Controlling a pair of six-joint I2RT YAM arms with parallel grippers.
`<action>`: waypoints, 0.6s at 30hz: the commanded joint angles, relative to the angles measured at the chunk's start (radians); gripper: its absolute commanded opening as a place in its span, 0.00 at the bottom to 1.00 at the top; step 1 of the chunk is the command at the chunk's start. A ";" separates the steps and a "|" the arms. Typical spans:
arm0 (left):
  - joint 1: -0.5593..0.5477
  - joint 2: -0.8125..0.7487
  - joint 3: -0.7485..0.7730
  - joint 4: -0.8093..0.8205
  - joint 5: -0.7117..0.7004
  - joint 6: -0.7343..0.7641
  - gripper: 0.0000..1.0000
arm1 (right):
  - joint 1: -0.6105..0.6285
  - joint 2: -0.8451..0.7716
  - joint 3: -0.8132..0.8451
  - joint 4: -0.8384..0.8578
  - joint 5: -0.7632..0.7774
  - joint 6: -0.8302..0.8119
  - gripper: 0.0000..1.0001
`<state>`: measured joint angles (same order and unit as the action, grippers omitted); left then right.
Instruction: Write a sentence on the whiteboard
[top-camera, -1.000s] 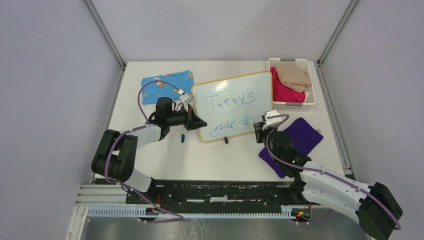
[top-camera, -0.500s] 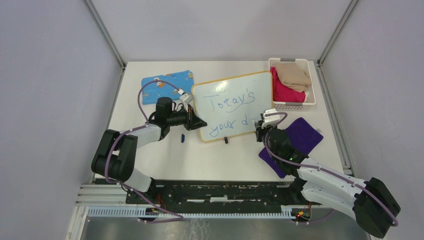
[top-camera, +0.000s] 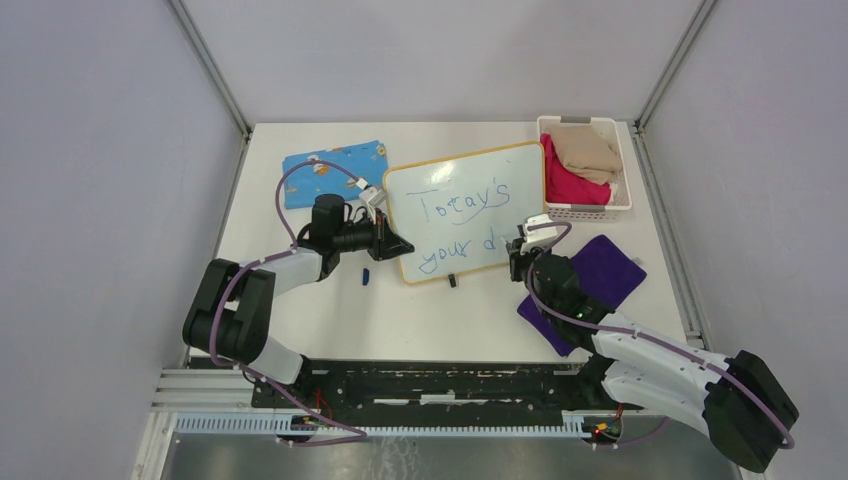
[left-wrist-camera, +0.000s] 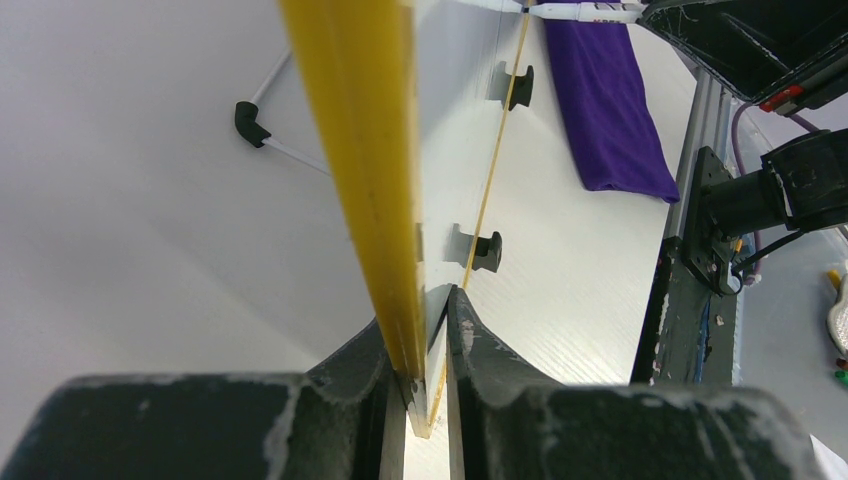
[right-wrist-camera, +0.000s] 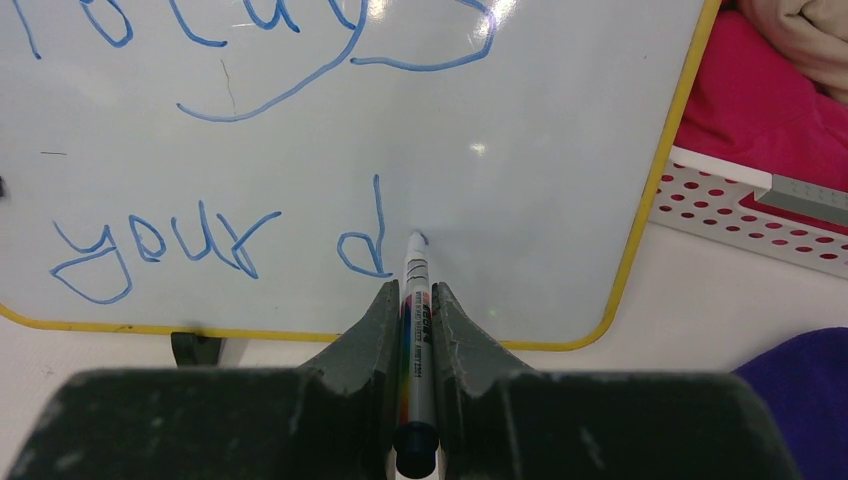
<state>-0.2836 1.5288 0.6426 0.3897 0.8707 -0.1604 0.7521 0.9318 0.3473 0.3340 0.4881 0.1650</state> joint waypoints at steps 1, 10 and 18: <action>-0.031 0.036 -0.010 -0.140 -0.091 0.109 0.22 | -0.004 -0.007 0.021 0.072 -0.039 -0.007 0.00; -0.032 0.036 -0.009 -0.144 -0.092 0.109 0.22 | -0.003 -0.008 -0.022 0.034 -0.069 0.017 0.00; -0.034 0.039 -0.007 -0.147 -0.094 0.109 0.22 | -0.004 -0.029 -0.047 -0.009 -0.030 0.020 0.00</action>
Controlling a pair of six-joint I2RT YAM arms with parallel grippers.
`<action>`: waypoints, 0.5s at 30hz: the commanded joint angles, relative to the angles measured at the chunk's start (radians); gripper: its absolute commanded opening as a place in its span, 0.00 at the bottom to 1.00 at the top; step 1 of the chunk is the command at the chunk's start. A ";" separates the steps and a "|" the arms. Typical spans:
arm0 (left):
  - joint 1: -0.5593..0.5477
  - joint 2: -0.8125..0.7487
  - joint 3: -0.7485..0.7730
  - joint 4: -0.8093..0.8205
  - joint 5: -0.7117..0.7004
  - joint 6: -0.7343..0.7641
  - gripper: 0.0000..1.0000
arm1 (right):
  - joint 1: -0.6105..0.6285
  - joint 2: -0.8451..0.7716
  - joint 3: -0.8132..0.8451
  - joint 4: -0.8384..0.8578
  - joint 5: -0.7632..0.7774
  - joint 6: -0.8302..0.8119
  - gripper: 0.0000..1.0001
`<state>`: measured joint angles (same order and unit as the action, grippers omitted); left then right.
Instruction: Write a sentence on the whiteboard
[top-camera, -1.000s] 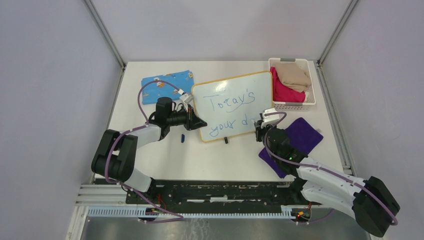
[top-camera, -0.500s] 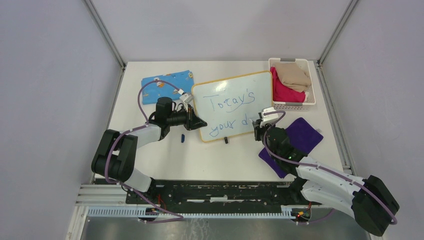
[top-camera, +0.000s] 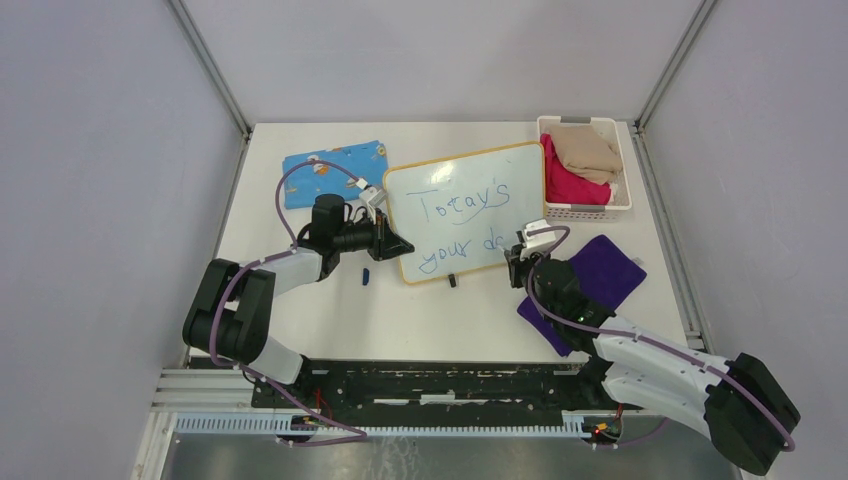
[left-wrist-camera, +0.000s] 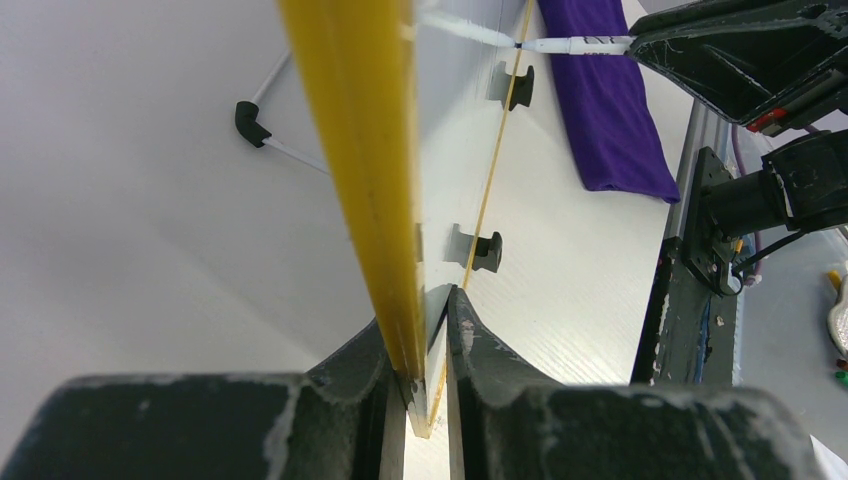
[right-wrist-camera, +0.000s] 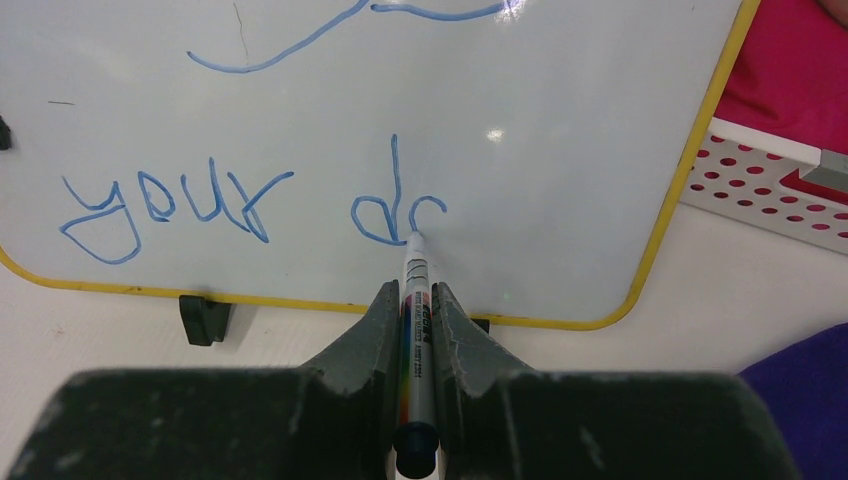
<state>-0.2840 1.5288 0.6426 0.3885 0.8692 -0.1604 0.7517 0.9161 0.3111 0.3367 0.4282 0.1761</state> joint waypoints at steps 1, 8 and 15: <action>-0.035 0.039 -0.006 -0.146 -0.093 0.109 0.22 | -0.003 -0.016 -0.009 -0.015 0.039 0.008 0.00; -0.037 0.037 -0.007 -0.147 -0.093 0.111 0.22 | -0.004 -0.027 0.017 -0.021 0.091 0.003 0.00; -0.037 0.039 -0.004 -0.149 -0.093 0.110 0.22 | -0.006 -0.020 0.054 0.007 0.087 -0.015 0.00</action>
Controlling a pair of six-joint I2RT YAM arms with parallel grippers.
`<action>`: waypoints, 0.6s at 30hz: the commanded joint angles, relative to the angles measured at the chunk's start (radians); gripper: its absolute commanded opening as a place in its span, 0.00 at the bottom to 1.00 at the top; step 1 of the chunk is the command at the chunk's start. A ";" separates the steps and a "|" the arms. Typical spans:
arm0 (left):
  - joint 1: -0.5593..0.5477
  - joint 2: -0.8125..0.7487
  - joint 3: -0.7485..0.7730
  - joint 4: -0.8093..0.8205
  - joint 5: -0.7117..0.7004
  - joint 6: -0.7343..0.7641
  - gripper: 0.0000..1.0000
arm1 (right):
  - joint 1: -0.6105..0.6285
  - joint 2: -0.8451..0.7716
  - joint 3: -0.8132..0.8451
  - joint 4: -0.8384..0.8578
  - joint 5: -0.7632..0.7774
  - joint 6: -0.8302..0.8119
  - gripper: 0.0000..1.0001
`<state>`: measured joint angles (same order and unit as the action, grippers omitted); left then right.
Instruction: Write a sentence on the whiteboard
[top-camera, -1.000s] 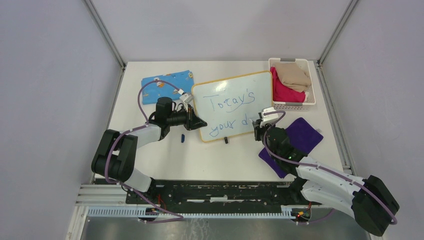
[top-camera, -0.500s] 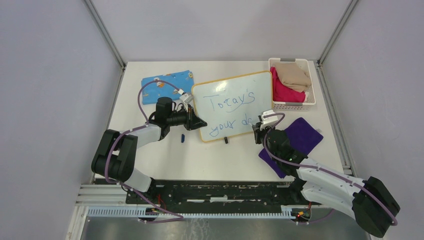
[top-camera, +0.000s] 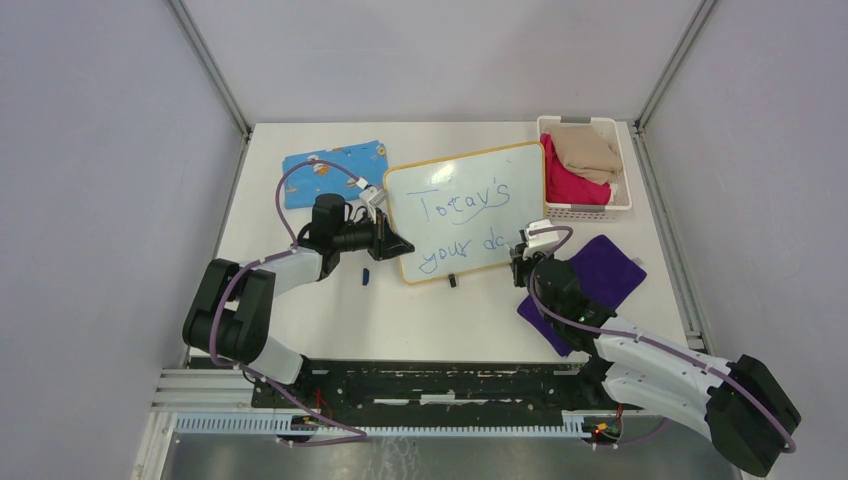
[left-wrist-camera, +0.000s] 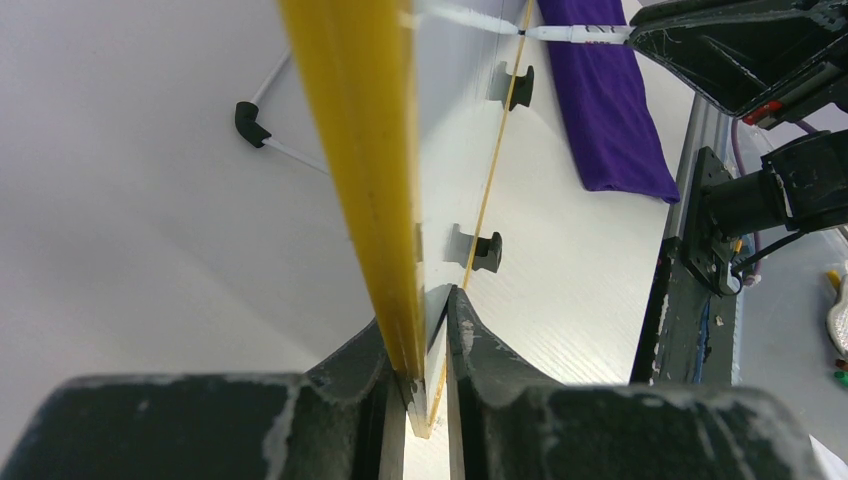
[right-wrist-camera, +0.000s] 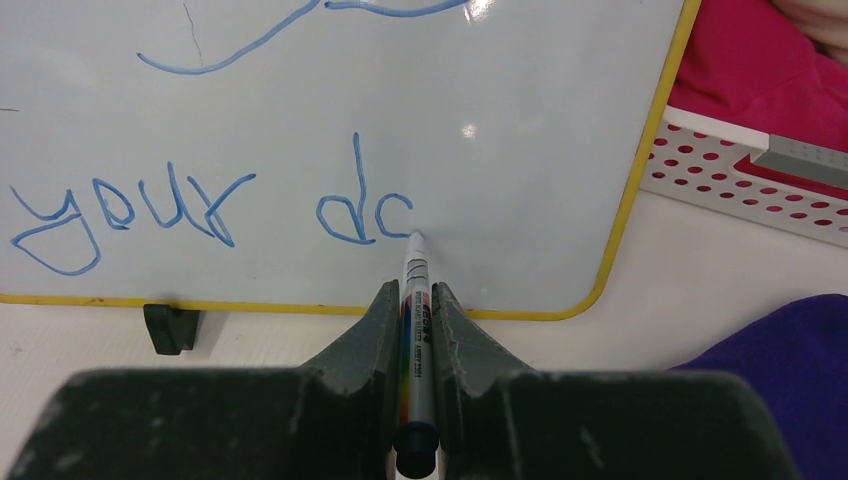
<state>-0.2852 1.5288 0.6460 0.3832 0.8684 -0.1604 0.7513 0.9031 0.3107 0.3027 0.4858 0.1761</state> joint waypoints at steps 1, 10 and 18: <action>-0.035 0.039 -0.009 -0.144 -0.092 0.110 0.22 | -0.005 -0.008 0.058 0.046 0.026 -0.019 0.00; -0.035 0.044 -0.007 -0.145 -0.093 0.110 0.22 | -0.006 0.013 0.085 0.060 0.022 -0.031 0.00; -0.035 0.044 -0.006 -0.145 -0.092 0.110 0.22 | -0.008 0.033 0.072 0.059 0.021 -0.029 0.00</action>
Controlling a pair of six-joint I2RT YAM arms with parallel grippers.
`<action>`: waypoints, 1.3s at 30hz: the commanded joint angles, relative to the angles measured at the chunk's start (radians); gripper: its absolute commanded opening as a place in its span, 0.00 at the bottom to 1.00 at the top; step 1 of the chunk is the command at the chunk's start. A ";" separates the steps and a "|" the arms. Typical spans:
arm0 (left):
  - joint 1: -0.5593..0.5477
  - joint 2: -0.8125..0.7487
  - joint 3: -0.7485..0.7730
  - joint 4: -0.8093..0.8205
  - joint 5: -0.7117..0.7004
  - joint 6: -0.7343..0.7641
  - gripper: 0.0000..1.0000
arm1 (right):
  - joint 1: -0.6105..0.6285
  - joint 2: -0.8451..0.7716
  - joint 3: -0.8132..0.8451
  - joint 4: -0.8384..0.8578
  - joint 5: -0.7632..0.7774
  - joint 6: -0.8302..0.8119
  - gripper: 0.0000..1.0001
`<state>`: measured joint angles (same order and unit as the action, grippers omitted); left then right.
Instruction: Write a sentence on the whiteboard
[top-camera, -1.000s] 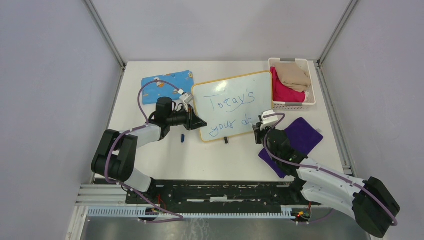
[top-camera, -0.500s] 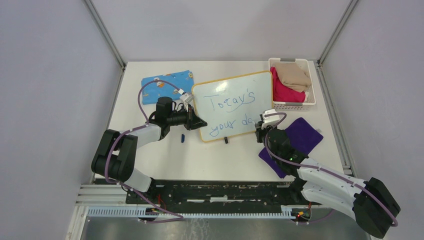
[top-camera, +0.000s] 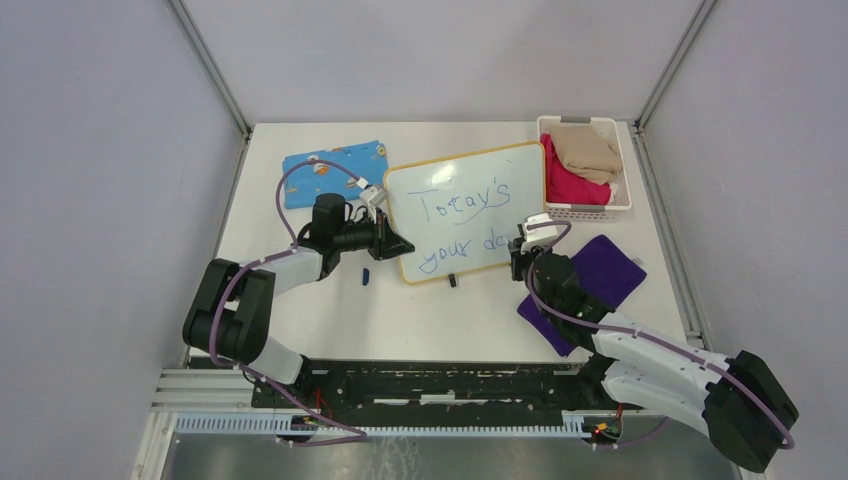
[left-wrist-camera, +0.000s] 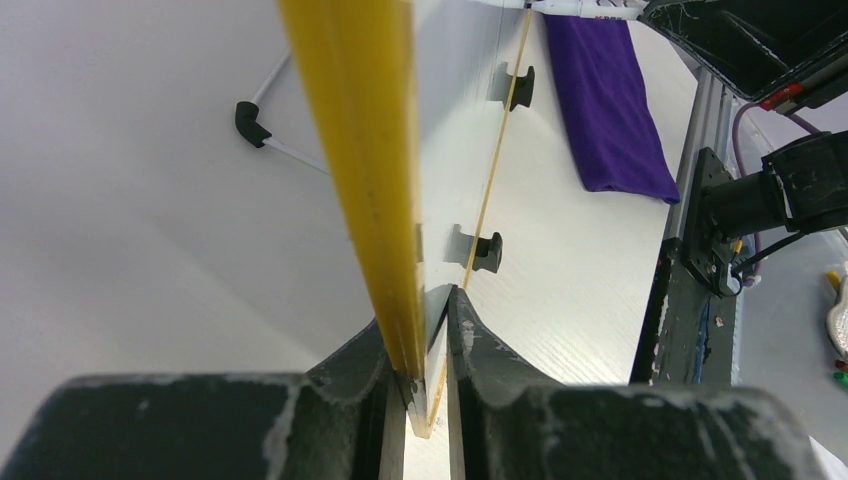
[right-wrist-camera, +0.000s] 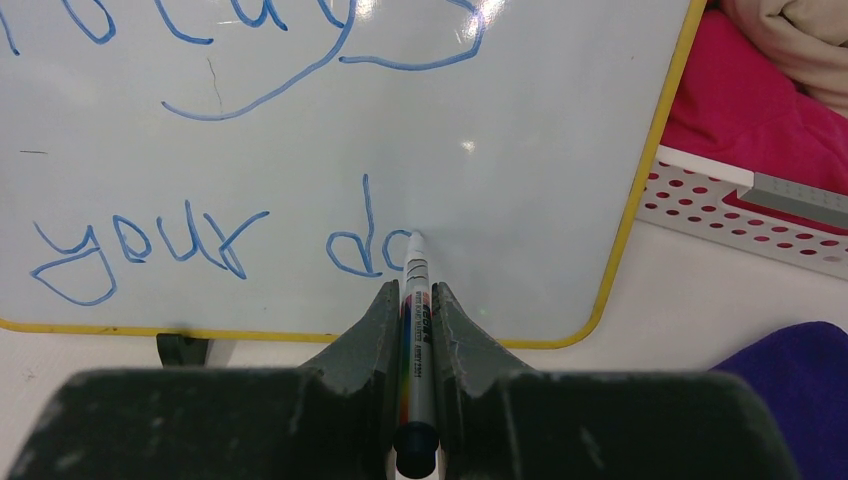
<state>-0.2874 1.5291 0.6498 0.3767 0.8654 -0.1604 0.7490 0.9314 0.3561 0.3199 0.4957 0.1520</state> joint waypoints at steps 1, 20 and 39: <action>-0.033 0.042 -0.011 -0.139 -0.090 0.110 0.22 | -0.007 0.003 0.023 0.039 0.011 -0.002 0.00; -0.035 0.039 -0.010 -0.142 -0.092 0.110 0.22 | -0.007 -0.058 -0.047 -0.009 0.055 0.031 0.00; -0.035 0.042 -0.008 -0.145 -0.095 0.110 0.22 | -0.008 -0.039 0.040 0.029 0.023 -0.004 0.00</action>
<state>-0.2878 1.5291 0.6529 0.3721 0.8646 -0.1604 0.7441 0.8776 0.3504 0.2974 0.5198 0.1589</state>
